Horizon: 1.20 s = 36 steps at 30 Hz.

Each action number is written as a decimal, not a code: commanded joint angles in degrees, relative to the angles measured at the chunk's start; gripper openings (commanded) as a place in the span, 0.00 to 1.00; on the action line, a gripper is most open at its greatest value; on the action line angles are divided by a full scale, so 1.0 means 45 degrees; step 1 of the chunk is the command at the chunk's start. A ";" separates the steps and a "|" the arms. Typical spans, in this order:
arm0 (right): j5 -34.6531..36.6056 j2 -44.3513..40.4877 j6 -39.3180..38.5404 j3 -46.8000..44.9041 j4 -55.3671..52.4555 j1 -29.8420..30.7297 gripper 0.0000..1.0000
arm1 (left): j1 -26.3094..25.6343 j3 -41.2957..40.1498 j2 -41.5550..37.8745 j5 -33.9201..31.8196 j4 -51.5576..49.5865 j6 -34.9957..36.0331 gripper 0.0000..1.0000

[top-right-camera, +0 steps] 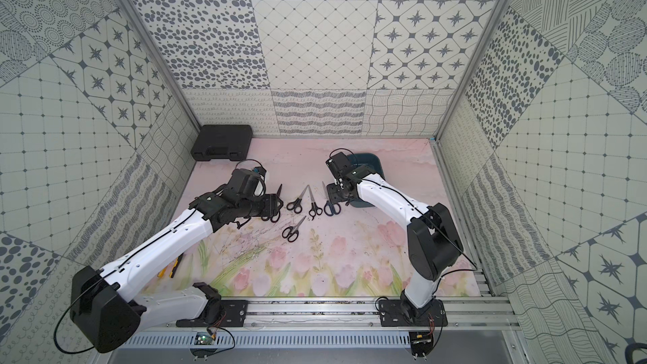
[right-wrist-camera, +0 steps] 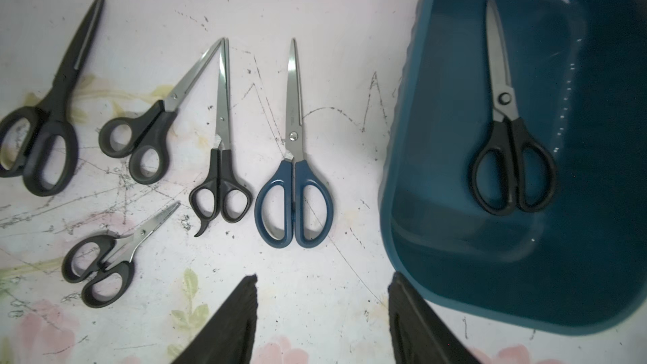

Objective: Put the scissors into the storage box
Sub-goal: Place the scissors in the storage box, then pick up the scissors from the center of the board.

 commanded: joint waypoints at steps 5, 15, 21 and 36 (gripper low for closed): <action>-0.0807 0.1694 -0.0461 0.1218 -0.1001 0.0241 0.58 | 0.0049 -0.1037 -0.0181 0.2837 -0.2009 0.3065 0.76; -0.0599 0.2880 -0.0353 0.1757 -0.0998 0.0421 0.52 | -0.0181 -0.0946 0.0789 0.2158 -0.2036 0.3538 0.91; -0.0402 0.3595 -0.0371 0.1952 -0.0991 0.0396 0.51 | -0.0325 -0.0997 0.0421 0.1507 -0.2002 0.3558 0.92; 0.0072 0.4651 0.0291 0.2031 -0.0843 0.0413 0.37 | -0.0311 -0.0944 0.0291 0.1358 -0.1996 0.3531 0.92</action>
